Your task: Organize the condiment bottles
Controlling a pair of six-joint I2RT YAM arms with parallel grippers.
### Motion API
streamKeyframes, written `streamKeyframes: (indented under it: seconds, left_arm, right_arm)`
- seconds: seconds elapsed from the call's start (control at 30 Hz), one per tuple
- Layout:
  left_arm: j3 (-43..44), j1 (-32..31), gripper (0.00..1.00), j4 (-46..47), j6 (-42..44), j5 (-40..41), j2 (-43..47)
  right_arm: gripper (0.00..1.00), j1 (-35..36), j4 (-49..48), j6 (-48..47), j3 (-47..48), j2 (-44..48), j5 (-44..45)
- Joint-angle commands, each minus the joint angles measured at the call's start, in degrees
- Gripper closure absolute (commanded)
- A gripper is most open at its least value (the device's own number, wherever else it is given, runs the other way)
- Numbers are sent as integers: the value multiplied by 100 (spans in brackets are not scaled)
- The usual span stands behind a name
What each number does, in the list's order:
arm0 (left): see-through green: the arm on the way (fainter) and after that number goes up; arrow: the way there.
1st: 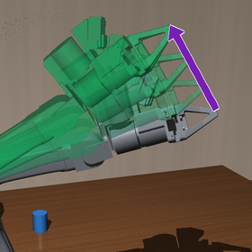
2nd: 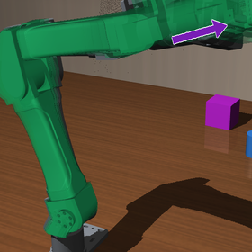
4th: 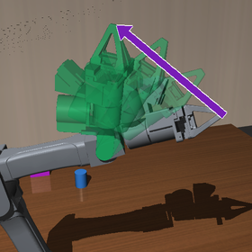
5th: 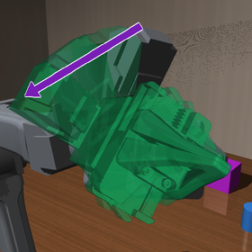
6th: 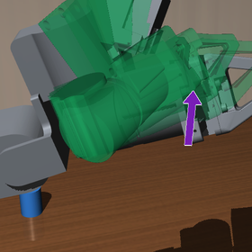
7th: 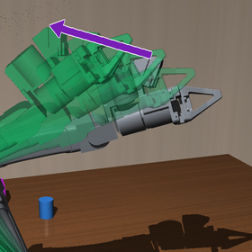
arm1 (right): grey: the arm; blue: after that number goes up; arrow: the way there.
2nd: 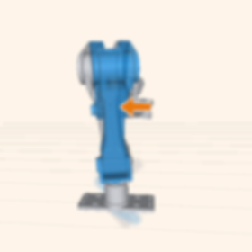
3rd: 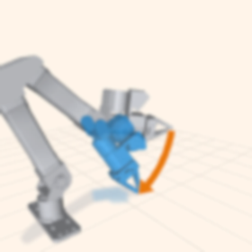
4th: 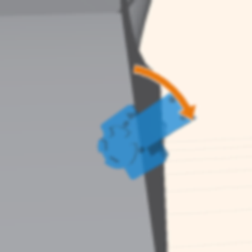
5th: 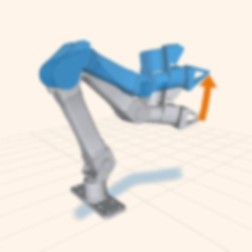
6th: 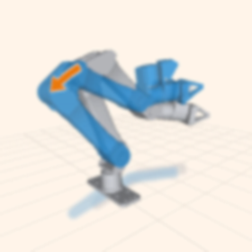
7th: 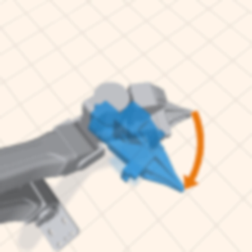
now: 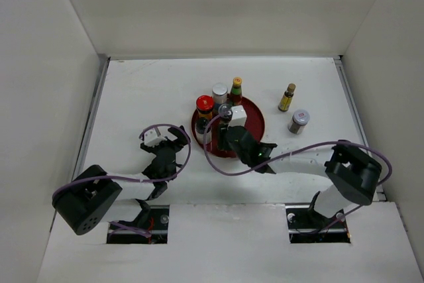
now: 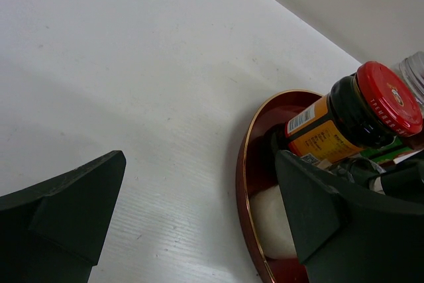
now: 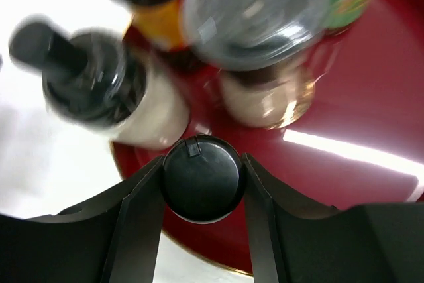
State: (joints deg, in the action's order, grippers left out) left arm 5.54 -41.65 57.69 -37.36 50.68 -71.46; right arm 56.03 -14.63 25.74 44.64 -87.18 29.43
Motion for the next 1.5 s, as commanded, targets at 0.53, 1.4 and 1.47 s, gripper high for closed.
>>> streamKeyframes:
  seconds: [0.53,1.4,1.47]
  left_arm:
    - [149,12,0,287,-78,-66,45]
    - [176,21,0,287,-60,-40,-131]
    - [167,21,0,287,-60,-75,-70]
  right_arm:
    - [12,-1218,-347,-78,-790,2186,414]
    - [65,-4351,127,-851,1715,-722,-360]
    - [68,-4333,119,-877,1601,-451,-219]
